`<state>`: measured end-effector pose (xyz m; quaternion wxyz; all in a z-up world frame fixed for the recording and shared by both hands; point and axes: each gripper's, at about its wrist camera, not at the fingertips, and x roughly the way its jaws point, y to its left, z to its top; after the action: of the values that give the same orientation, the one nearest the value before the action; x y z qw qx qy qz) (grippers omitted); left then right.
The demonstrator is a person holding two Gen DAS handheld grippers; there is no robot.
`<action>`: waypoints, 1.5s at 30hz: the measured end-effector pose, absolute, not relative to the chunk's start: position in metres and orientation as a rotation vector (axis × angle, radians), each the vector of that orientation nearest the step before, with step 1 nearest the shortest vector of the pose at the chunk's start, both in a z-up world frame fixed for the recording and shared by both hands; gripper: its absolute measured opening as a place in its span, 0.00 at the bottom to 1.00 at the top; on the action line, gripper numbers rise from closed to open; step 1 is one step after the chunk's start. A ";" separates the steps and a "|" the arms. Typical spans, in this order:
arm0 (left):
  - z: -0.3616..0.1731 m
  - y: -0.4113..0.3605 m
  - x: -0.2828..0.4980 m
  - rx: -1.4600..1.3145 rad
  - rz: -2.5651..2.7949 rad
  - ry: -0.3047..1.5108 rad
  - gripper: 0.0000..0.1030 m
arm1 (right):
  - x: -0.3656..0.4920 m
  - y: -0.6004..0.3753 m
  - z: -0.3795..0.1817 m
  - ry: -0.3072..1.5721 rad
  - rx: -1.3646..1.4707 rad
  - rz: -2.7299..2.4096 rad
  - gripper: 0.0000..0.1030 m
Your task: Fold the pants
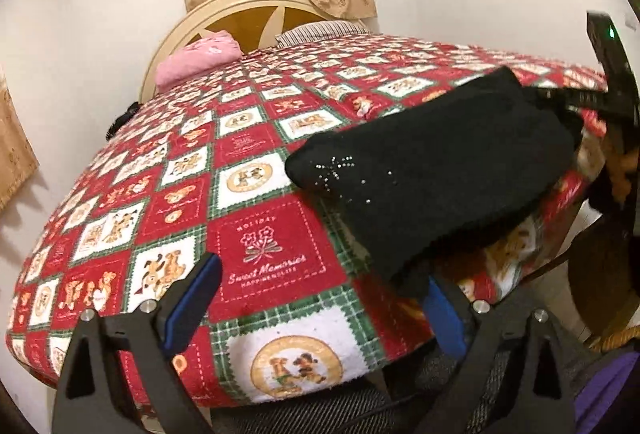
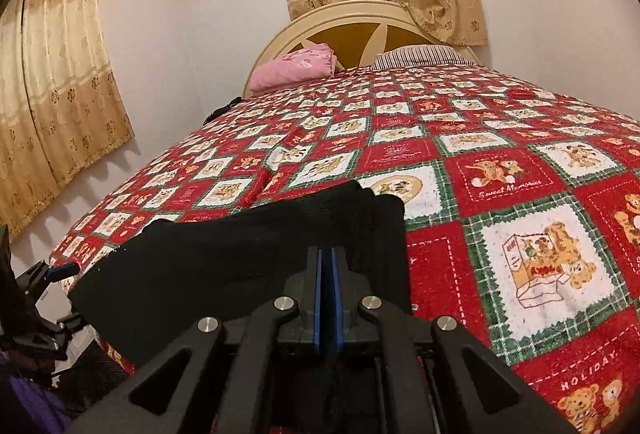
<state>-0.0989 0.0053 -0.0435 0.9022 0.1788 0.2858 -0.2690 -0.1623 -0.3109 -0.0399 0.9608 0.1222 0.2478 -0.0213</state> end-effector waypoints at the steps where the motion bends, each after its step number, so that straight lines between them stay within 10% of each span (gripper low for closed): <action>1: -0.044 0.004 -0.096 0.359 -0.562 0.601 0.94 | -0.162 -0.311 -0.040 0.502 0.247 -0.043 0.05; 13: -0.053 0.021 -0.059 0.104 -0.559 0.744 0.80 | -0.161 -0.312 -0.041 0.504 0.248 -0.034 0.05; 37: -0.033 0.018 -0.019 -0.074 -0.685 0.821 0.92 | -0.197 -0.311 -0.020 0.392 0.282 -0.104 0.05; 39: -0.042 0.005 -0.007 -0.105 -0.681 0.849 0.95 | -0.203 -0.321 -0.018 0.373 0.325 -0.123 0.17; 41: -0.057 -0.007 0.003 -0.128 -0.664 0.923 0.95 | -0.206 -0.331 -0.018 0.366 0.372 -0.144 0.61; 45: -0.059 -0.022 -0.004 -0.071 -0.633 0.901 1.00 | -0.207 -0.334 -0.024 0.369 0.410 -0.147 0.63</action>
<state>-0.0040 -0.0218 -0.0585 0.8518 -0.0336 0.4278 -0.3005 -0.2067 -0.3340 -0.0235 0.9596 0.2022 0.1818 -0.0723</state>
